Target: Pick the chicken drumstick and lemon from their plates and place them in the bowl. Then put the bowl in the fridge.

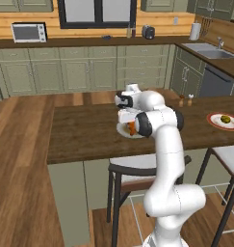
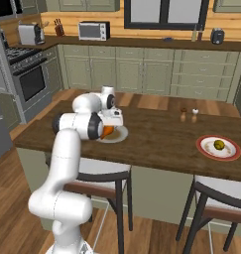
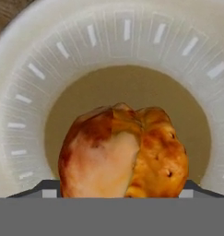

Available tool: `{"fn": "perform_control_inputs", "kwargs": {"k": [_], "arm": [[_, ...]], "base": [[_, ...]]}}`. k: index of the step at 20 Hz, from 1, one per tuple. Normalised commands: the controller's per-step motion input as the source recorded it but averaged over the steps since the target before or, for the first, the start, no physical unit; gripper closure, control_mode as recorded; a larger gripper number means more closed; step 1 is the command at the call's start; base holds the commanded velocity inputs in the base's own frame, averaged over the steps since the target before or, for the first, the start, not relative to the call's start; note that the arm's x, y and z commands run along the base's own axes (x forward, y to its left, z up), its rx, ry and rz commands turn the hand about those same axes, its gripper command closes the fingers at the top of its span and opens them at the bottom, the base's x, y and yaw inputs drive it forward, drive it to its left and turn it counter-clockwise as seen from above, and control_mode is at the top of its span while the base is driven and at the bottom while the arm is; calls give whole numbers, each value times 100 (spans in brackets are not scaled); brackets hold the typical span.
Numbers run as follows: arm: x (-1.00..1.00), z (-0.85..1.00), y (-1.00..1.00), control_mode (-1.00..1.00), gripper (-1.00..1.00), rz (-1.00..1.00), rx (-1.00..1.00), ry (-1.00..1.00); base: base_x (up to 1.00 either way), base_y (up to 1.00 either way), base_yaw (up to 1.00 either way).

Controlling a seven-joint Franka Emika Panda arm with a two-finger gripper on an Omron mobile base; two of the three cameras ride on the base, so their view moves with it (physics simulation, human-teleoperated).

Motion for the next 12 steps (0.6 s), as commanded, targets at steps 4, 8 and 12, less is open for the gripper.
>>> {"fn": "perform_control_inputs", "kwargs": {"k": [4, 8, 12], "arm": [[-91, 47, 0, -100, 100, 0, 0, -26], [-100, 98, 0, -100, 100, 0, 0, -40], [-100, 100, 0, -100, 100, 0, 0, -21]], "base": [[0, 0, 0], [0, 0, 0], [0, 0, 0]]}}
